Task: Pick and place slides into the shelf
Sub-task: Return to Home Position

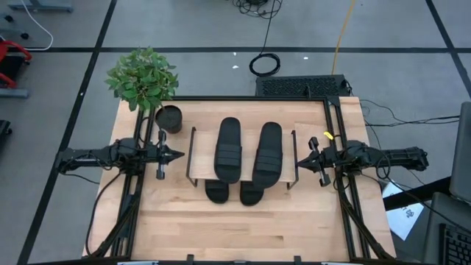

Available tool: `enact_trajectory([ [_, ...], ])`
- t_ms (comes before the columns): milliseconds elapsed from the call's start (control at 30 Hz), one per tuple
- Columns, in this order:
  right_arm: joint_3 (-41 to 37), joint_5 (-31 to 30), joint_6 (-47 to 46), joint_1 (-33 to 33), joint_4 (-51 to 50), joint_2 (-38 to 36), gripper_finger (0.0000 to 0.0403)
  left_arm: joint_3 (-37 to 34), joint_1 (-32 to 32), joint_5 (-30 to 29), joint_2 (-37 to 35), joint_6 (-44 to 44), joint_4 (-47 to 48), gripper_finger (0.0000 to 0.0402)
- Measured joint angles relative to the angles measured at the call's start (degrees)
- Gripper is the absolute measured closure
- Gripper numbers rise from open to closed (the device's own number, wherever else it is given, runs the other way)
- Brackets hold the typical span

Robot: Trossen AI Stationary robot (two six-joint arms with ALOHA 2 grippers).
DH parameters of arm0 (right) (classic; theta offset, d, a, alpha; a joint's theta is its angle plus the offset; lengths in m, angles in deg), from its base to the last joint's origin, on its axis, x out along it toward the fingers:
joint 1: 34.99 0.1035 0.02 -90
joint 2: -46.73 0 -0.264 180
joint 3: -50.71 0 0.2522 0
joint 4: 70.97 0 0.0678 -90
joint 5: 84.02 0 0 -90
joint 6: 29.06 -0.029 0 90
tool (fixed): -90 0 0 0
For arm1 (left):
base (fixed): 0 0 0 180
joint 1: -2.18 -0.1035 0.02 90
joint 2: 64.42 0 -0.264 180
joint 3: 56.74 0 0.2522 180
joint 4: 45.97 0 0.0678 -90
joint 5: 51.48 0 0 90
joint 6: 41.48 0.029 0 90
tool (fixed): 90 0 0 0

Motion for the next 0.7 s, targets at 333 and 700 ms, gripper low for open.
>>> enact_trajectory([
  [333, 0.0, 0.0, -4.3, 0.0, -0.1, 0.0, 0.0403, 0.0, 0.6, -0.2, 0.0, -2.2, 0.0, 0.0401],
  [700, 0.0, 0.2, -4.3, 0.0, 0.4, 0.0, 0.0403, 0.0, 0.6, -0.2, 0.0, -3.1, 0.0, 0.0382],
])
